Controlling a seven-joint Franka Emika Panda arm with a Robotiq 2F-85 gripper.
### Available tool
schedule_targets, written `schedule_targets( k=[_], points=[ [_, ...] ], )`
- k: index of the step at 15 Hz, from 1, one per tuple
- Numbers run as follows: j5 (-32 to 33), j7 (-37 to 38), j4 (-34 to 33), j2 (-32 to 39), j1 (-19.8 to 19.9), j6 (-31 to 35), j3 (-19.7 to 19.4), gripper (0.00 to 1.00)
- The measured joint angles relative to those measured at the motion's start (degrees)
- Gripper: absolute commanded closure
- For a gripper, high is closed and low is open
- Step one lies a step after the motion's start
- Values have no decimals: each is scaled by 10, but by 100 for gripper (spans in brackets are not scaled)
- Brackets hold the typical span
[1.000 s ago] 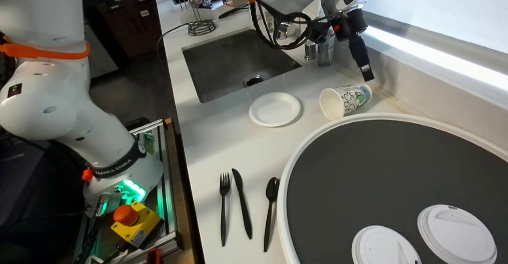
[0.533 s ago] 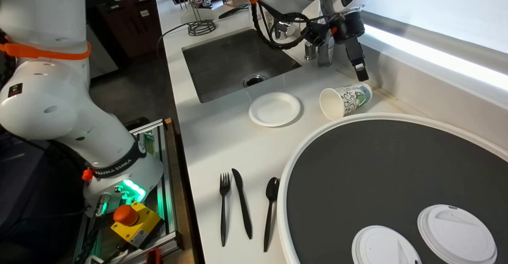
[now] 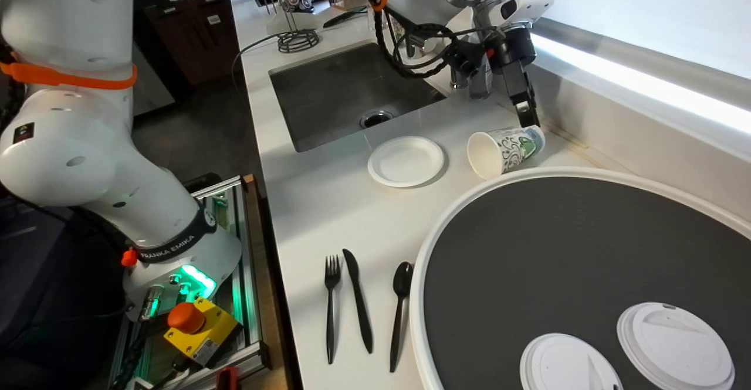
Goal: Put the cup upside down on the plate
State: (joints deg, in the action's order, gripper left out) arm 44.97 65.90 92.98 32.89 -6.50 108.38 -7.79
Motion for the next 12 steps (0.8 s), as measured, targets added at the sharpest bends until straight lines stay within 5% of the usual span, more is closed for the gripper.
schedule_targets(
  k=[3, 9, 11, 12],
  points=[
    [0, 4, -4, 0, -2, -36, 2, 0],
    [-1, 5, -27, 6, -5, -105, 8, 43],
    [-1, 5, -33, 9, -5, -121, 10, 35],
    [-1, 5, -36, 11, -5, -128, 10, 17]
  ],
)
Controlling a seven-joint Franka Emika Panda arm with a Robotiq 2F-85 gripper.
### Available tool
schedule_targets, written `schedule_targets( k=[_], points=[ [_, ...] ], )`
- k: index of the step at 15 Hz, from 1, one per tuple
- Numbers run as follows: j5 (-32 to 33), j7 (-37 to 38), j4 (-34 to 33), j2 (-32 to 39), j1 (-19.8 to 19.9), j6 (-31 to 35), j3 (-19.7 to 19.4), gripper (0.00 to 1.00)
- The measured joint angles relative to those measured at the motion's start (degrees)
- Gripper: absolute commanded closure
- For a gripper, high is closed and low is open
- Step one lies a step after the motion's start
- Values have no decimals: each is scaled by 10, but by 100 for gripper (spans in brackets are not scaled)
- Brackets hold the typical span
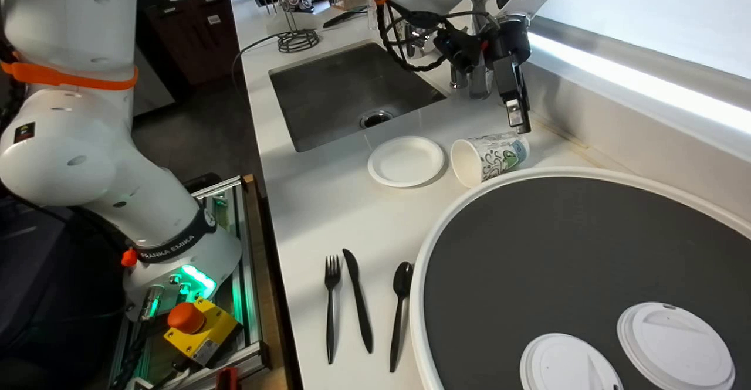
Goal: Put the cup upside down on the plate
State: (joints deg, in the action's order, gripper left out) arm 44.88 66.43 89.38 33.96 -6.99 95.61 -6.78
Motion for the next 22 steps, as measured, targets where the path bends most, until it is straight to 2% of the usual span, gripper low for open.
schedule_targets(
  k=[1, 3, 4, 10, 22],
  points=[
    [-1, 0, -3, 2, 0, -6, 0, 16],
    [-6, 3, -10, 6, 0, -15, 2, 2],
    [-9, 7, -14, 8, 0, -18, 3, 0],
    [-67, 42, -50, 20, -5, -61, 13, 0],
    [-138, 131, -84, 52, -9, -84, 10, 1]
  ],
)
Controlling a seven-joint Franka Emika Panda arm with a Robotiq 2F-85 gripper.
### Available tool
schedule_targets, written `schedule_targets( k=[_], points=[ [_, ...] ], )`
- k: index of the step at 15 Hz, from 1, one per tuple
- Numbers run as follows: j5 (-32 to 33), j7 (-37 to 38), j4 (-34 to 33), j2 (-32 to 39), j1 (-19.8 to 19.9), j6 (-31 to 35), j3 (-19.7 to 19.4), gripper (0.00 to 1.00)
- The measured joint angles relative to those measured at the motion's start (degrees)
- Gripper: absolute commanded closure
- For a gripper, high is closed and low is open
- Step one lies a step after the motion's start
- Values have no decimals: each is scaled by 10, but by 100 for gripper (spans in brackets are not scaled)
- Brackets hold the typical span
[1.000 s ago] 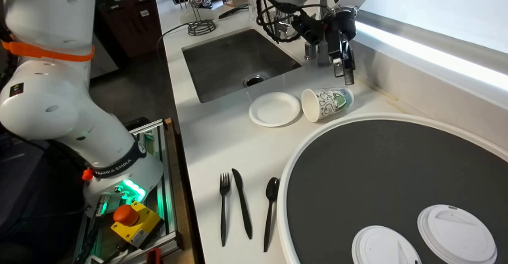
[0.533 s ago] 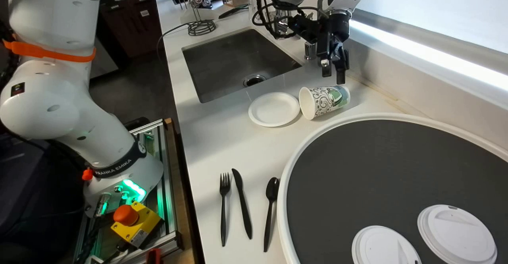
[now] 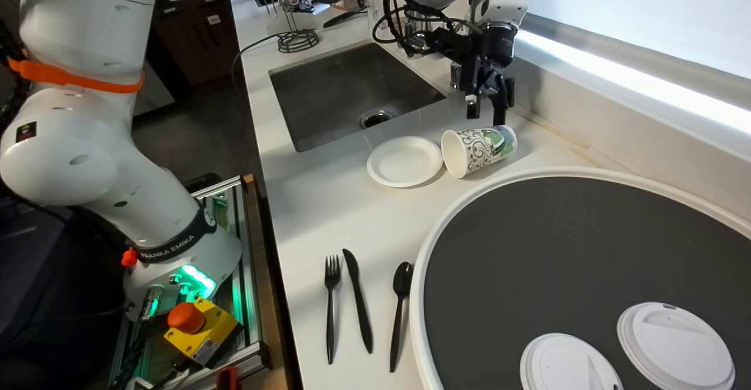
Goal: Put the cup upside down on the plate
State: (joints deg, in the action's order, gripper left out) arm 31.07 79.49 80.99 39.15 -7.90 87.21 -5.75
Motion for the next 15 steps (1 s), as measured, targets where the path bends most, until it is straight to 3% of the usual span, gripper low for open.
schedule_targets(
  k=[8, 10, 12, 15],
  points=[
    [-9, 15, -19, 25, -1, 0, -3, 9],
    [-9, 17, -27, 29, -1, 0, -4, 20],
    [-9, 19, -33, 32, -1, 0, -7, 42],
    [-9, 22, -41, 35, -1, 0, -10, 56]
  ],
)
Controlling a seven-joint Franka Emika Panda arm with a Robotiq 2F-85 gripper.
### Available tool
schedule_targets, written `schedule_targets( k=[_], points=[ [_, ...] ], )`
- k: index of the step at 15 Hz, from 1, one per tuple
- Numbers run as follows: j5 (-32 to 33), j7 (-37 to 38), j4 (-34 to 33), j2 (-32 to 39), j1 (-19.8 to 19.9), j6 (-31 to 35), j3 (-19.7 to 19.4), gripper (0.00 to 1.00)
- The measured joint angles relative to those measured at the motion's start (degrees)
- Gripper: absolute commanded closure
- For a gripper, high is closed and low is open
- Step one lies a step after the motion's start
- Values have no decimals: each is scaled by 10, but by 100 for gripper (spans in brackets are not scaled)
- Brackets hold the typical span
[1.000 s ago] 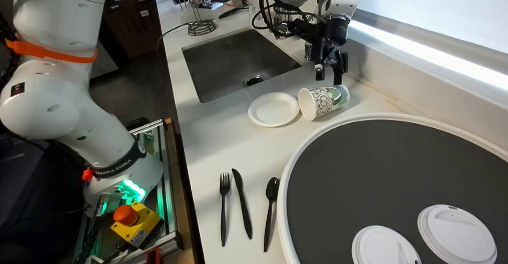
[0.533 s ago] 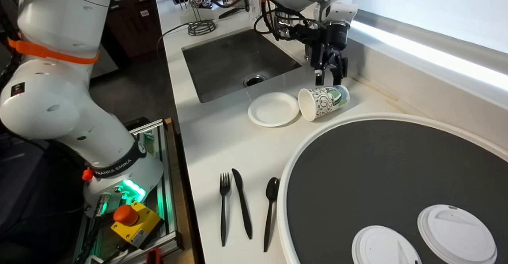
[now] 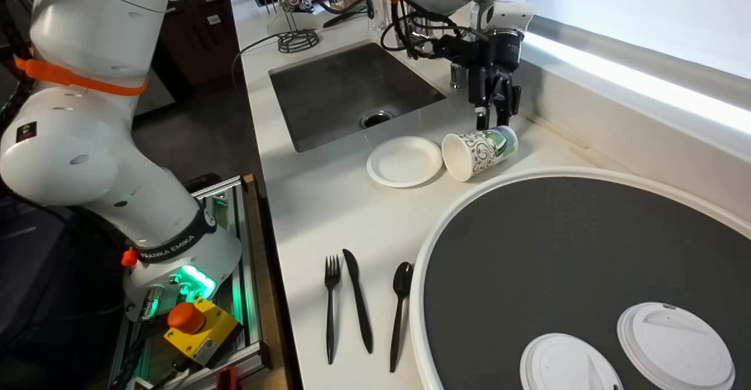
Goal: Put the cup upside down on the plate
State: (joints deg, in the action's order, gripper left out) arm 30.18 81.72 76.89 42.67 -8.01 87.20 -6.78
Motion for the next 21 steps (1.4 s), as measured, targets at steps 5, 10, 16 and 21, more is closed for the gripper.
schedule_targets(
  k=[5, 10, 16, 21],
  points=[
    [0, 2, -10, 0, -1, -3, -4, 91],
    [0, 2, -12, 0, -1, -3, -5, 95],
    [0, 2, -20, 0, -1, -4, -10, 96],
    [-7, 2, -33, -9, 1, -7, -15, 97]
  ],
)
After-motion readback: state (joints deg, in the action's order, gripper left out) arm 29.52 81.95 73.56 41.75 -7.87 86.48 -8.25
